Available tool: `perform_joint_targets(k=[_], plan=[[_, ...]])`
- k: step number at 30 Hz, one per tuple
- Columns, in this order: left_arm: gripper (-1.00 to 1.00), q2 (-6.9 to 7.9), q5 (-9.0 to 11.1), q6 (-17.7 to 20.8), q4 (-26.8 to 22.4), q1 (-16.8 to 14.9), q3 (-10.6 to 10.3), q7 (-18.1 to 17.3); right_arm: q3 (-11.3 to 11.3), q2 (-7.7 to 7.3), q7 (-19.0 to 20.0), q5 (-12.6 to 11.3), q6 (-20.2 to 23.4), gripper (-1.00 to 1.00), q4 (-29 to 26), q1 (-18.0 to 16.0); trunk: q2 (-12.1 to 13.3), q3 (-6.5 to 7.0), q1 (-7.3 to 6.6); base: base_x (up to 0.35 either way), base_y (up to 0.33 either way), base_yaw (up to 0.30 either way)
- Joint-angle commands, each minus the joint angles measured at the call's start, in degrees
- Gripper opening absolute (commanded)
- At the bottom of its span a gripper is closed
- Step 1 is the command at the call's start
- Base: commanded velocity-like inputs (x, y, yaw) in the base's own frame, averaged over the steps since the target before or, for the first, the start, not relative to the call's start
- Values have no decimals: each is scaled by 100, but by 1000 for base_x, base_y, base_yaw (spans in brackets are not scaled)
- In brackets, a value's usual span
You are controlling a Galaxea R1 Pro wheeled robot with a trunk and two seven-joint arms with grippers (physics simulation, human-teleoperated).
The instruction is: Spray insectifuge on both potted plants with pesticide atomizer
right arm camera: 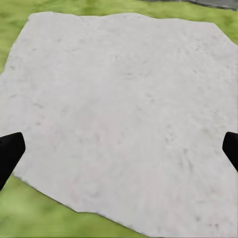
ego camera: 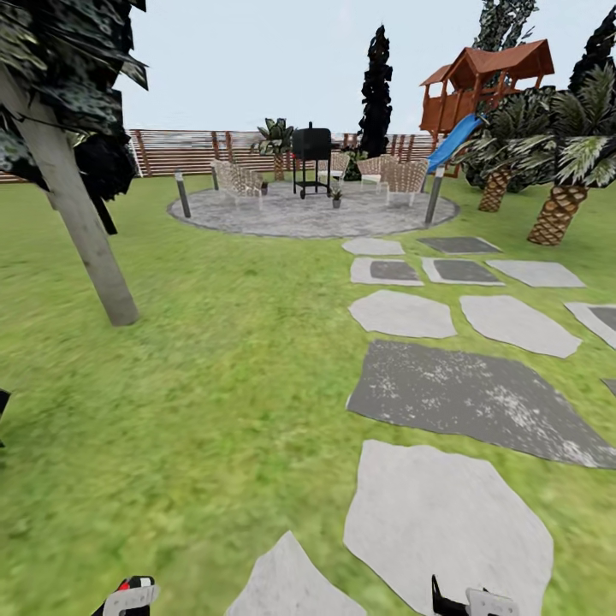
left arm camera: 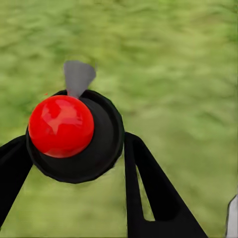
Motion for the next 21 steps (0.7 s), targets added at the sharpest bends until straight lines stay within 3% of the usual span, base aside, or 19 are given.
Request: perform_joint_targets(k=[1, 21], plan=[[-100, -3, -4, -13, 4, -4, 47, -55, -5, 0, -17, 12, -15, 100, 5, -3, -2, -5, 2, 340, 0, 0], [-100, 30, 6, -13, 3, -4, 52, -48, -5, 0, -17, 12, -15, 100, 5, -3, -2, -5, 2, 340, 0, 0]])
